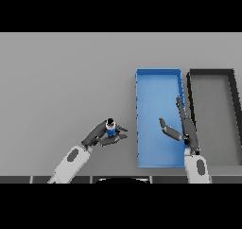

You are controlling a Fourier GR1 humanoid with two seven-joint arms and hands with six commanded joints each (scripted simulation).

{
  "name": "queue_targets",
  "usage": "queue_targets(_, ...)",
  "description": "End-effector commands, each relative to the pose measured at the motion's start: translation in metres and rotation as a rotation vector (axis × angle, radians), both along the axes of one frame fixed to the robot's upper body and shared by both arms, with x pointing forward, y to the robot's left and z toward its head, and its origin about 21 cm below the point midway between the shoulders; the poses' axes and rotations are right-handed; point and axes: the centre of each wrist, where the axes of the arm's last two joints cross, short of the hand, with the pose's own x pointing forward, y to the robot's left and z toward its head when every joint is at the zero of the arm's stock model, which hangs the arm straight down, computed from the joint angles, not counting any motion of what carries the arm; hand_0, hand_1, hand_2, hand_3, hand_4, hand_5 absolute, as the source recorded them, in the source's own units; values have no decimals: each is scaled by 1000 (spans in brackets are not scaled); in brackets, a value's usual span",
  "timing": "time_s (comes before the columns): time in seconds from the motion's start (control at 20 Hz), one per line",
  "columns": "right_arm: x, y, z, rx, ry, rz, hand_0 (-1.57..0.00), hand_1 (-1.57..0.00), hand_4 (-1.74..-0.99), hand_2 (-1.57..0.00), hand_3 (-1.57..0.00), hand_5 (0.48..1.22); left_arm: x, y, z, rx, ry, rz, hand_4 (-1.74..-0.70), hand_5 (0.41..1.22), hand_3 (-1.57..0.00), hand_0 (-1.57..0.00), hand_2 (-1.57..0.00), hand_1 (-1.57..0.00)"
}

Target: Pick up the blue pipe and place it into the blue bin.

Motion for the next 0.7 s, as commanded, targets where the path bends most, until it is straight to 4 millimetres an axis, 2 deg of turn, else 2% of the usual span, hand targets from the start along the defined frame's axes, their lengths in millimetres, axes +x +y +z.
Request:
queue_targets(0.0, -1, -1, -1, 1, -8, 8, 1, 1, -1220, 1, 1, 635, 0, -2, 5, -18, -16, 5, -1492, 1169, -1448, -1408, -1453, -1434)
queue_targets(0.1, -1, -1, -3, 12, -7, 6, 1, 1, -1219, 1, 1, 628, 2, -1, 9, -29, -46, 15, -1478, 1188, -1492, -1467, -1495, -1483)
queue_targets(0.25, 0, -1, 0, 6, -13, 3, 1, 1, -1226, 1, 1, 636, 9, -7, 31, -89, -103, -4, -1469, 1204, -1531, -1518, -1532, -1526)
queue_targets(0.45, 0, 1, 3, -26, -14, -1, 1, 1, -1194, 1, 1, 642, 9, -22, 58, -112, -136, -66, -1466, 1214, -1554, -1549, -1555, -1553)
queue_targets(0.65, -1, -4, 3, -44, -21, -7, 1, 1, -1161, 1, 1, 644, 12, -26, 81, -125, -168, -102, -1467, 1218, -1564, -1562, -1564, -1563)
